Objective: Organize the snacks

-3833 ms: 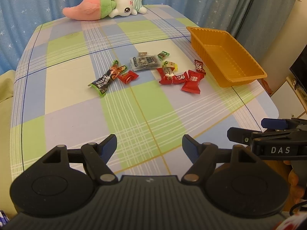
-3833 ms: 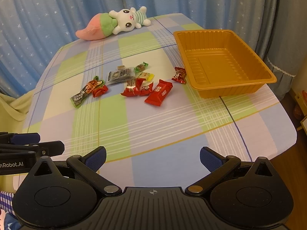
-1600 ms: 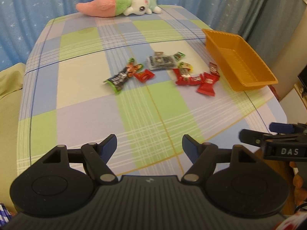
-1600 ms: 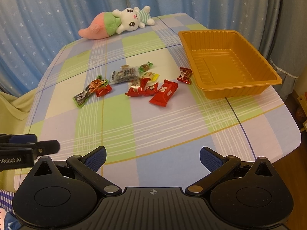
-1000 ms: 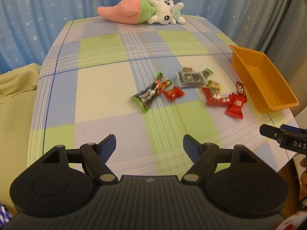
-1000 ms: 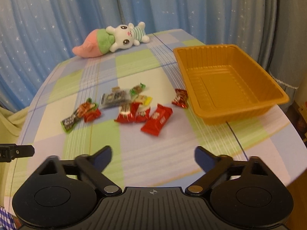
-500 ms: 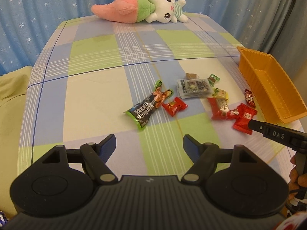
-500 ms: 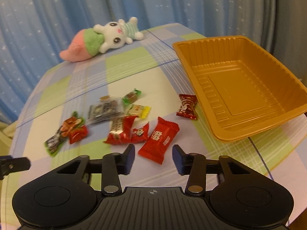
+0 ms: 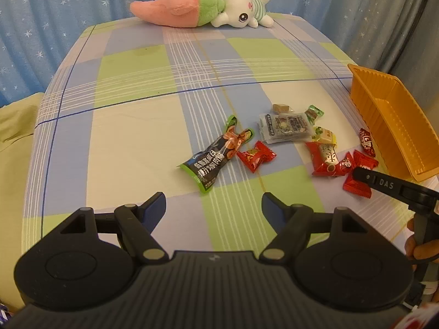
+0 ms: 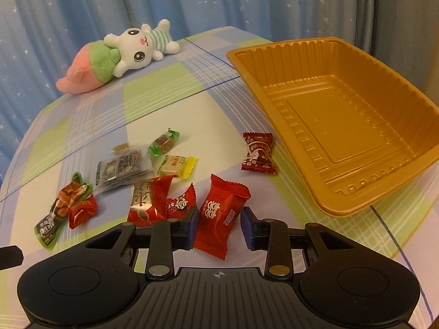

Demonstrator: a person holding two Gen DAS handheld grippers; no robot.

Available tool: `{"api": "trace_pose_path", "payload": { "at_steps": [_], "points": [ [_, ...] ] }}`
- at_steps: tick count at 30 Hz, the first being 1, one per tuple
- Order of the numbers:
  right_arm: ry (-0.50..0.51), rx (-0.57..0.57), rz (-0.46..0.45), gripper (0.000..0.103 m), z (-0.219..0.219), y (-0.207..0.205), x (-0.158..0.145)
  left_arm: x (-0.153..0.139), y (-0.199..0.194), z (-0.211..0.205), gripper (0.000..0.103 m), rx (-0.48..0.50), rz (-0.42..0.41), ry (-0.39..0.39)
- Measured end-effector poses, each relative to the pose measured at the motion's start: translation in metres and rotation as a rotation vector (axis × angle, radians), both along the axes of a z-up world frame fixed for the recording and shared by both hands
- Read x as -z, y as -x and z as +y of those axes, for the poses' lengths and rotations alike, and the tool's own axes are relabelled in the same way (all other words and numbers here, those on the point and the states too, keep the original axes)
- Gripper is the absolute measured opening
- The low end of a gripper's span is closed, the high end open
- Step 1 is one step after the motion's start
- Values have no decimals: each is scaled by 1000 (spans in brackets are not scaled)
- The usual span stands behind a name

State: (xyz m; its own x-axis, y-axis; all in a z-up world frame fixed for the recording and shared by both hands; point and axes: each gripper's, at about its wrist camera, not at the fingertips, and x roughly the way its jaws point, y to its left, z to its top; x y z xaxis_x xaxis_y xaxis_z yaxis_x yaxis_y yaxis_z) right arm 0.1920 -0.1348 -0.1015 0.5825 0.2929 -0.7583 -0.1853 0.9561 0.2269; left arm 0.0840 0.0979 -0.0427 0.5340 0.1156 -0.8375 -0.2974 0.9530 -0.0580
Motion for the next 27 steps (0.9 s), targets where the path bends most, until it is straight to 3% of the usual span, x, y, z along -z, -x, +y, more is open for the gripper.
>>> {"api": "trace_pose_path", "payload": {
  "at_steps": [10,25,27],
  "points": [
    [-23,-47,-12,23,-4,1,-4,-1,-10,-12,75,38,-11,2],
    [-112,-86,-108,21,-60,4,-69,-5,-54,-70,66,184,-57,37],
    [-119,-69,-105,21,-73,1,-73,-5,-62,-81,61,214,-64,43]
  ]
}}
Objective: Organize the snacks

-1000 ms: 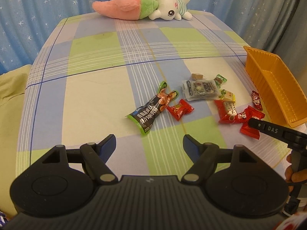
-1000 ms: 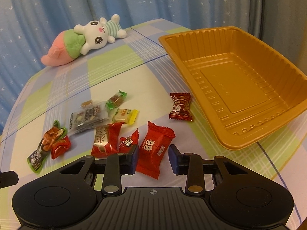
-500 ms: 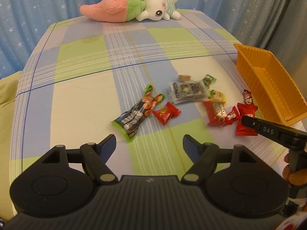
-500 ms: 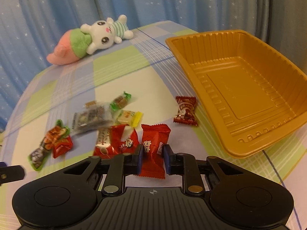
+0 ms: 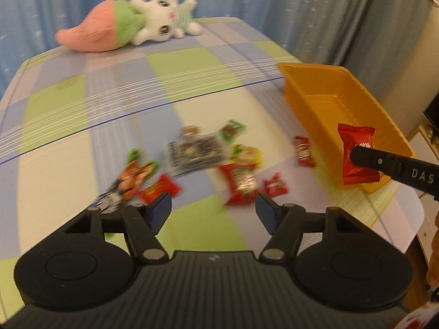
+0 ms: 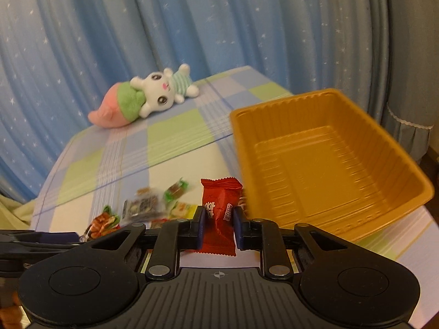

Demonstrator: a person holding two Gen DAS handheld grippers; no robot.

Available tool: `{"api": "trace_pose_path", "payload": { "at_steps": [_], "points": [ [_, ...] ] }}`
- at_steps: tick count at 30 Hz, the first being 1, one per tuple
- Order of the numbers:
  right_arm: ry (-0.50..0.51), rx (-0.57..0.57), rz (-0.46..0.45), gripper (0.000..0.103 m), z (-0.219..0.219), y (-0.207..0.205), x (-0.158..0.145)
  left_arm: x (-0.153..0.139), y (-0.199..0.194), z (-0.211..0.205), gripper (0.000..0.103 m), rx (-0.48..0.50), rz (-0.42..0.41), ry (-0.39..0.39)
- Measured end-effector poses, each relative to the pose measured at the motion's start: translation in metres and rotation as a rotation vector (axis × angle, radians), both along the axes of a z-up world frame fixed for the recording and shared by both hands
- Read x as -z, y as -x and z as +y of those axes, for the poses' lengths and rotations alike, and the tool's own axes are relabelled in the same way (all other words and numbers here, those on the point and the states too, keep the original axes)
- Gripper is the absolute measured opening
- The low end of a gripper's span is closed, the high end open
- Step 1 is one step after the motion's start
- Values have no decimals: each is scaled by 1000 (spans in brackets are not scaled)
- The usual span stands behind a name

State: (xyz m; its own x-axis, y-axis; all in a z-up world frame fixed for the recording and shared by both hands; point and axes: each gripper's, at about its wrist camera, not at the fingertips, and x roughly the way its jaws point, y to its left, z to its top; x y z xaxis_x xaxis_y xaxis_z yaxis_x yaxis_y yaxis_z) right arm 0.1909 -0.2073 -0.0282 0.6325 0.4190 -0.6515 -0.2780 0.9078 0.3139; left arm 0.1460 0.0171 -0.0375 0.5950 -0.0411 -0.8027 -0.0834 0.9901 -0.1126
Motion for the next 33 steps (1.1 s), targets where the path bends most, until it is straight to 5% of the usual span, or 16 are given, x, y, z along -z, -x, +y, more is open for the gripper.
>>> {"api": "trace_pose_path", "payload": {
  "at_steps": [14,21,33],
  "points": [
    [-11,84,30,22,-73,-33,-4,21,-68,-64,27,283,-60,77],
    [-18,94,51,21,-89,-45,2,44,-100,-70,27,370,-19,112],
    [-19,124,62,21,-97,-57,6,64,-132,-74,27,376,35,165]
  ]
}}
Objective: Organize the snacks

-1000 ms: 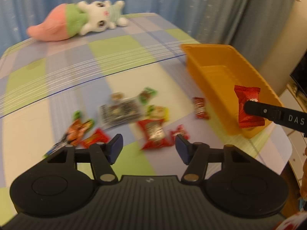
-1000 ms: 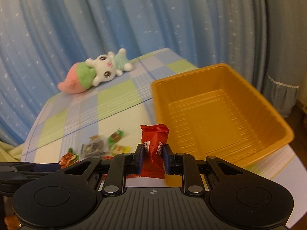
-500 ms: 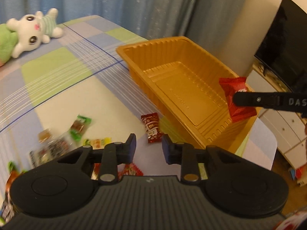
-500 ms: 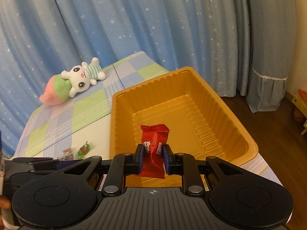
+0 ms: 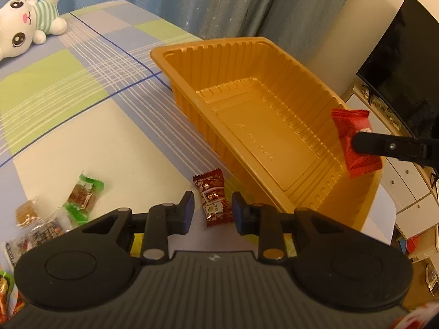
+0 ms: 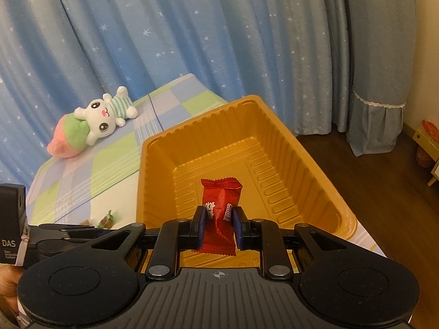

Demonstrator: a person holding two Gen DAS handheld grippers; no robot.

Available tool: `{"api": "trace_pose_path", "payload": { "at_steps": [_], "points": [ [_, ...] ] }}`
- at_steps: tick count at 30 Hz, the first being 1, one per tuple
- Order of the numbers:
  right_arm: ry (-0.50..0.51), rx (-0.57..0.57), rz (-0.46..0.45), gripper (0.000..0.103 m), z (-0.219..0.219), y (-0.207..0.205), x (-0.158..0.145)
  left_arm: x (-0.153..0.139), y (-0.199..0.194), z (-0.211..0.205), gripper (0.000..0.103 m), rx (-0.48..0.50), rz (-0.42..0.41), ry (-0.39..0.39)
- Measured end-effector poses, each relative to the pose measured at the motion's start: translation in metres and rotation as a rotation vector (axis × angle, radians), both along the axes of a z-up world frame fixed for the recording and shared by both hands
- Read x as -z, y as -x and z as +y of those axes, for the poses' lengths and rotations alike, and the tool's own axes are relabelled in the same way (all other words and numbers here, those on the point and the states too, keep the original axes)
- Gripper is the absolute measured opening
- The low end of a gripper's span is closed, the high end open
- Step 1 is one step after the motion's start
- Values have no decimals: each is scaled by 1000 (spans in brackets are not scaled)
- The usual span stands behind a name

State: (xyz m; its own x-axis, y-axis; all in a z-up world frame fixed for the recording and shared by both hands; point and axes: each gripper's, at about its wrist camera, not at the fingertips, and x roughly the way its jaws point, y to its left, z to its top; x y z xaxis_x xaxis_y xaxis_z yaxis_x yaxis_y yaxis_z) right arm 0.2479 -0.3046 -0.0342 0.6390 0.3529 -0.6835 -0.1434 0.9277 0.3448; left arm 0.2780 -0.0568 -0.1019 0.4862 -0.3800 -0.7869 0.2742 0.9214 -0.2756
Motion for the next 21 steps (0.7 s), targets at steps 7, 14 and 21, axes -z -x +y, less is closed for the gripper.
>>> {"api": "trace_pose_path", "payload": {
  "at_steps": [7,14,21],
  "points": [
    [3,7,6,21,-6,-2,2,10,-12,-2,27,-13,16,26],
    [1,-2,16,21,-7,-5,4,10,-13,-3,18,-17,19,14],
    [0,-19,20,21,-8,-9,5,4,-5,3,17,-64,7,10]
  ]
}}
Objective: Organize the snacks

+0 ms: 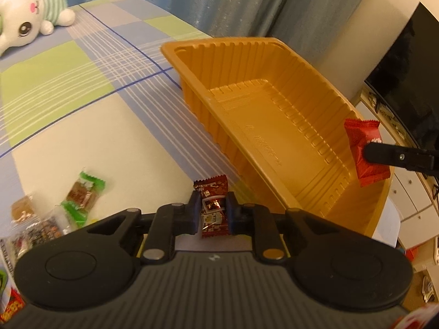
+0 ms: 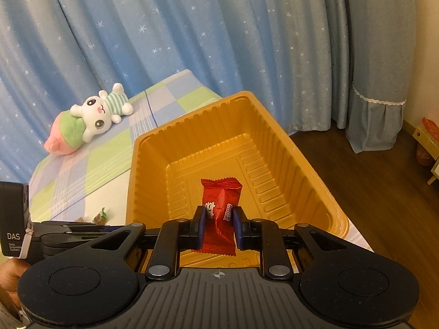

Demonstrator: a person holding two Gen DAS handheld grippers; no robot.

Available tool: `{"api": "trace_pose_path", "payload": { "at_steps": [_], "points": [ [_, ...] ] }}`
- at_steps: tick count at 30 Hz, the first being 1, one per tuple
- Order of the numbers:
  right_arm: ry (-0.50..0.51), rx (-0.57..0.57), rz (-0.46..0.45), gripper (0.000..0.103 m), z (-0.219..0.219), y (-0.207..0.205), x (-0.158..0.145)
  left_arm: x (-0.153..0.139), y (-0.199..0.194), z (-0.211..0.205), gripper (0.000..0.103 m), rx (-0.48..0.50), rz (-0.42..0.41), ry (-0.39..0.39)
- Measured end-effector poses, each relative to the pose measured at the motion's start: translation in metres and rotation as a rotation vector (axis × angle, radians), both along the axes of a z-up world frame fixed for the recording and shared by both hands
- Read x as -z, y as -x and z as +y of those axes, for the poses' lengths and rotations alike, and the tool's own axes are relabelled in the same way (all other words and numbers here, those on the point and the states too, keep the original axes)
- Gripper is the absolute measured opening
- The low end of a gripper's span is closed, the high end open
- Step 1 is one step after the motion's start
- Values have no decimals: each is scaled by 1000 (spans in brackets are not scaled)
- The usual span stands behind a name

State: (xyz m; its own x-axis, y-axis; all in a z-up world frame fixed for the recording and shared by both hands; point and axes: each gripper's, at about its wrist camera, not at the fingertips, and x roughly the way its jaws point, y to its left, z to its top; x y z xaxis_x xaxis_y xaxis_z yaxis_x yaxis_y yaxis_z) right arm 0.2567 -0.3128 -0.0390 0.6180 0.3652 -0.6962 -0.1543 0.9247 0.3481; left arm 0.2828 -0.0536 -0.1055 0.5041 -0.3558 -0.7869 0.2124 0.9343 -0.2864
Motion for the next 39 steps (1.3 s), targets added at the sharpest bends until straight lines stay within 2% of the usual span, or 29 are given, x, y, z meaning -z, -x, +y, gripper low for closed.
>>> {"api": "trace_pose_path", "payload": {
  "at_steps": [11,16,20,30,39],
  "points": [
    [-22,-49,8,22,-8,-4,0,-53,21,16,17,-152,-86,38],
    [-21,-62,20,22,-15,-11,-1,-78,27,2,17,-177,-123,41],
    [-18,-73,35,22,-21,-16,-1,-88,28,-18,17,-186,-118,37],
    [-3,-115,60,22,-43,-26,2,-78,26,-76,17,-175,-34,14],
    [15,-160,72,22,-50,-37,7,-57,14,-106,17,-188,36,-4]
  ]
}}
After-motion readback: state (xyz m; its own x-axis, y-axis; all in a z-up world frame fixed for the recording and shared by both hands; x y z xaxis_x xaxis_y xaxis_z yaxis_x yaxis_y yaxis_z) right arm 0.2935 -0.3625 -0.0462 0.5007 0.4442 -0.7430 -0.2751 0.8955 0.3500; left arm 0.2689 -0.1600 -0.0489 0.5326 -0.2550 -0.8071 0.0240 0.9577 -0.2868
